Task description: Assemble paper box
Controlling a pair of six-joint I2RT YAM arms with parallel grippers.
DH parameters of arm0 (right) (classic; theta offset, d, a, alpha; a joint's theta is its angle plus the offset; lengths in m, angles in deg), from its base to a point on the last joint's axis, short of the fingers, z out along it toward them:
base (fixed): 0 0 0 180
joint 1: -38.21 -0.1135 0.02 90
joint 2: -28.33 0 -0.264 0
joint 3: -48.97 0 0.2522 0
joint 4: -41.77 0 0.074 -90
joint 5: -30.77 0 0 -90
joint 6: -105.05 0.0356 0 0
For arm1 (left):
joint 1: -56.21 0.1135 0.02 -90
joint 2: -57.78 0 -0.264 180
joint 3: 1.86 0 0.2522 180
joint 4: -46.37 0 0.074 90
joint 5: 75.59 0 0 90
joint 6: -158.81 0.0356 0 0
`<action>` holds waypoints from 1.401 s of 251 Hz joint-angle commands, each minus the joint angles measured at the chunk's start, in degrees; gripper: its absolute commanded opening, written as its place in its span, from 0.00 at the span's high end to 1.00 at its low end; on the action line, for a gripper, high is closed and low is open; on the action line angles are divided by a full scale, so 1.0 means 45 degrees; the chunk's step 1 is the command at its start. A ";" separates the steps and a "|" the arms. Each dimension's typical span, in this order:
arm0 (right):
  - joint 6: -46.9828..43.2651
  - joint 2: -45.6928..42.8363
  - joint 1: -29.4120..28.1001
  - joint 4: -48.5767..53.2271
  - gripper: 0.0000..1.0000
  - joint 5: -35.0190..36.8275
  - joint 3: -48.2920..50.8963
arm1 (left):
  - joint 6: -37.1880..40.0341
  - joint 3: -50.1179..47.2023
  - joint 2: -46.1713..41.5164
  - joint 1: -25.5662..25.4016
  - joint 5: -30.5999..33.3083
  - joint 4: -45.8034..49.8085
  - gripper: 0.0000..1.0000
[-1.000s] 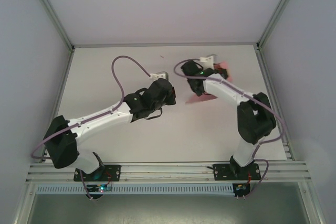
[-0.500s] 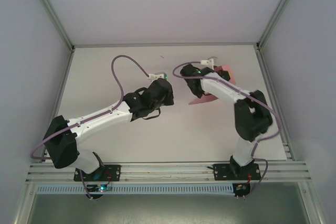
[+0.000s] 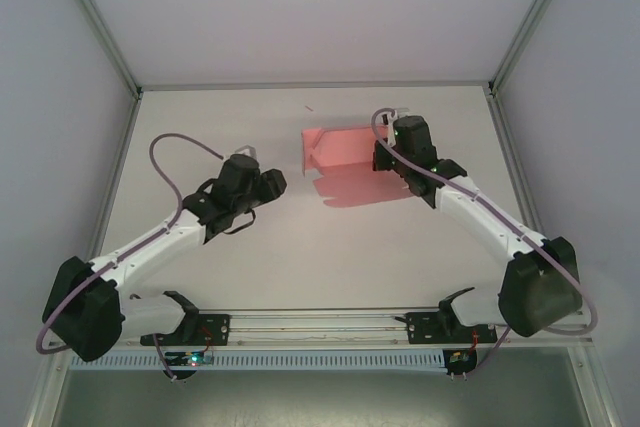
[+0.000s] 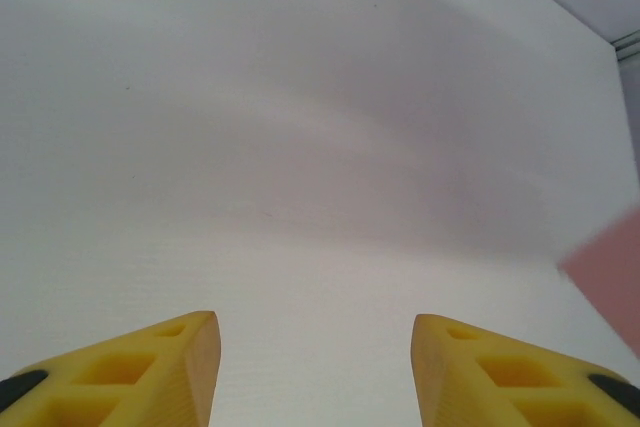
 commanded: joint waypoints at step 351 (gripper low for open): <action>-0.0709 -0.0152 -0.2129 -0.0128 1.00 0.0573 -0.0415 | 0.2993 0.2414 0.3667 -0.0739 -0.5252 -0.4681 0.56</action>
